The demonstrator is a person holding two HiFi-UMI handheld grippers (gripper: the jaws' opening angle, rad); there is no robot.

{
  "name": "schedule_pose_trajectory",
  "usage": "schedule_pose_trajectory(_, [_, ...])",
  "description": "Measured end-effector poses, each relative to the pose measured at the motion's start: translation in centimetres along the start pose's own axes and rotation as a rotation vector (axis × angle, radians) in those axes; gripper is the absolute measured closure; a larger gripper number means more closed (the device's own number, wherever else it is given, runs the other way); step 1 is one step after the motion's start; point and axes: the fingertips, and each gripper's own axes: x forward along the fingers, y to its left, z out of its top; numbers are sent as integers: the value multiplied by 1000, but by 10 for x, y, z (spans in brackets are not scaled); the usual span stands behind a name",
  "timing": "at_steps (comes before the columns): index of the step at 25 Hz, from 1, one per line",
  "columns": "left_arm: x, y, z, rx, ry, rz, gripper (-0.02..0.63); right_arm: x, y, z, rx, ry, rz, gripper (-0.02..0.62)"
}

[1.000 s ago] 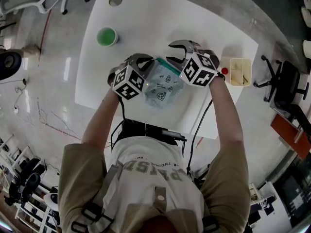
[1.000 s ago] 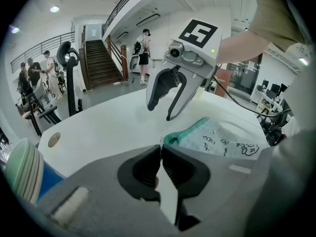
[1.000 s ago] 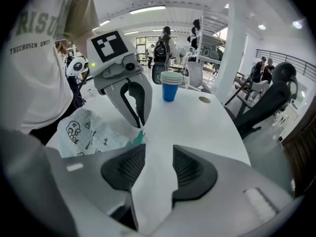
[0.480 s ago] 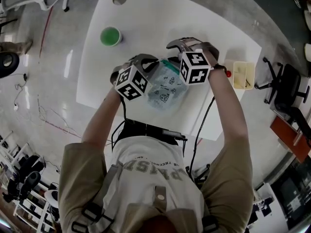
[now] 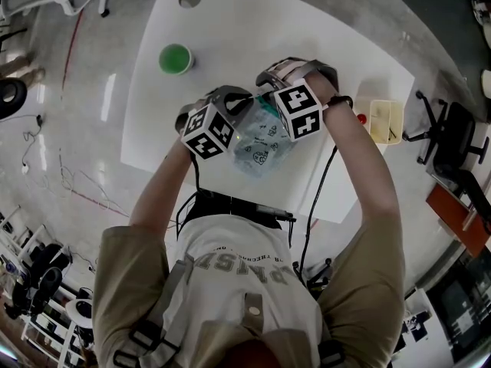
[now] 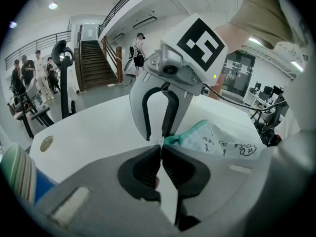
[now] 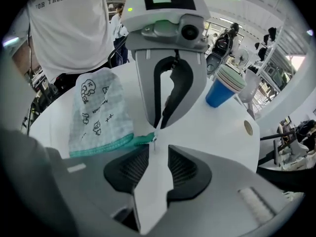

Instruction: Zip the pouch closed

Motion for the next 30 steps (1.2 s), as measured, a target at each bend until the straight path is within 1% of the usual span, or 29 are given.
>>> schedule_pose_trajectory(6, [-1, 0, 0, 6, -3, -4, 581, 4, 4, 1, -21, 4, 18, 507])
schedule_pose_trajectory(9, [-2, 1, 1, 8, -8, -5, 581, 5, 2, 3, -42, 1, 12, 564])
schedule_pose_trajectory(10, [-3, 1, 1, 9, -8, -5, 581, 5, 4, 3, -40, -1, 23, 586])
schedule_pose_trajectory(11, [-3, 1, 1, 8, -9, -6, 581, 4, 7, 3, -31, -3, 40, 590])
schedule_pose_trajectory(15, [-1, 0, 0, 0, -9, -13, 581, 2, 10, 2, 13, -9, 73, 594])
schedule_pose_trajectory(19, [-2, -2, 0, 4, -3, -16, 581, 3, 12, 0, 3, 26, 85, 595])
schedule_pose_trajectory(23, [-4, -2, -1, -7, -6, -21, 581, 2, 12, 2, -11, 27, 69, 595])
schedule_pose_trajectory(26, [-5, -1, 0, -6, -7, -23, 581, -1, 11, 6, -5, 9, 54, 595])
schedule_pose_trajectory(30, [-5, -1, 0, -4, -7, -20, 581, -1, 10, 4, 0, 13, 34, 595])
